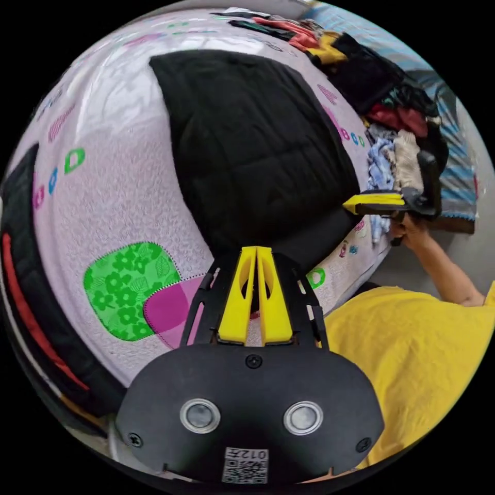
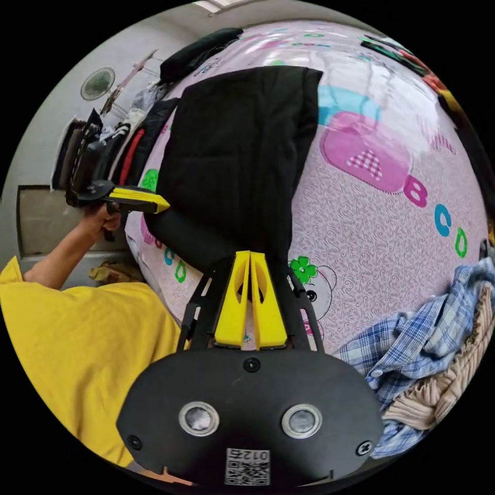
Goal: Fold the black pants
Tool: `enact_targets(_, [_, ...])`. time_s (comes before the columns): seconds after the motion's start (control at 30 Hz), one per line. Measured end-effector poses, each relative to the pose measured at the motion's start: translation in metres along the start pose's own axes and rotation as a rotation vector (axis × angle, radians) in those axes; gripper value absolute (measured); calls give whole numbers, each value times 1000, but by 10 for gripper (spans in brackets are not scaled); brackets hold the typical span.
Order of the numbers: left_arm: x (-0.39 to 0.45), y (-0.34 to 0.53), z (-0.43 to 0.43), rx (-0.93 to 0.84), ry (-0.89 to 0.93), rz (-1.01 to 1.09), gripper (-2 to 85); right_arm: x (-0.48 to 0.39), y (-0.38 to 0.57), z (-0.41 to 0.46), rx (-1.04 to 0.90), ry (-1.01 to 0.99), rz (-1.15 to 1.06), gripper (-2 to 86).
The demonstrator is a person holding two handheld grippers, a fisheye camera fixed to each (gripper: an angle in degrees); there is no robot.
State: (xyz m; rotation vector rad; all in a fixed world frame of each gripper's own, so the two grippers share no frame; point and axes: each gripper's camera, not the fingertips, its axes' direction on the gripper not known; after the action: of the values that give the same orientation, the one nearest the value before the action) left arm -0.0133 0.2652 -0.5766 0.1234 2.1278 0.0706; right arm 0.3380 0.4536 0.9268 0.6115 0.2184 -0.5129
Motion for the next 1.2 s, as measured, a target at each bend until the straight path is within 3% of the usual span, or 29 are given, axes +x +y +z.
enact_targets(0.07, [-17,15,-3,26,46,-84,0,17,11,-5,44,-24,86,-1])
enact_targets(0.2, [-22,52,-25,68,-67,-186,3,20,31,-18,73,35,84,0])
enact_targets(0.33, [30,74,-46,220,-47,-56,3,0,53,-26,136,-27,-1,0])
enact_targets(0.5, [50,66,7,28,-125,-6,0,12,62,17,3,-45,-7,0])
enact_targets(0.6, [21,81,17,46,39,-130,0,34,71,20,30,-144,59,0])
enact_targets(0.7, [10,101,12,63,44,-189,1,38,77,15,13,-30,62,1])
enact_targets(0.8, [17,122,-12,151,-93,-242,3,38,82,-5,101,19,65,2])
enact_targets(0.93, [35,113,-35,314,-80,-181,3,33,62,-15,218,-59,23,2])
enact_targets(1.07, [45,77,-17,280,-42,-92,3,32,28,13,190,-119,4,2])
enact_targets(1.13, [31,63,11,145,-22,-143,2,43,21,26,158,-103,56,2])
enact_targets(1.2, [17,69,22,119,-10,-184,1,56,21,34,123,-58,117,4])
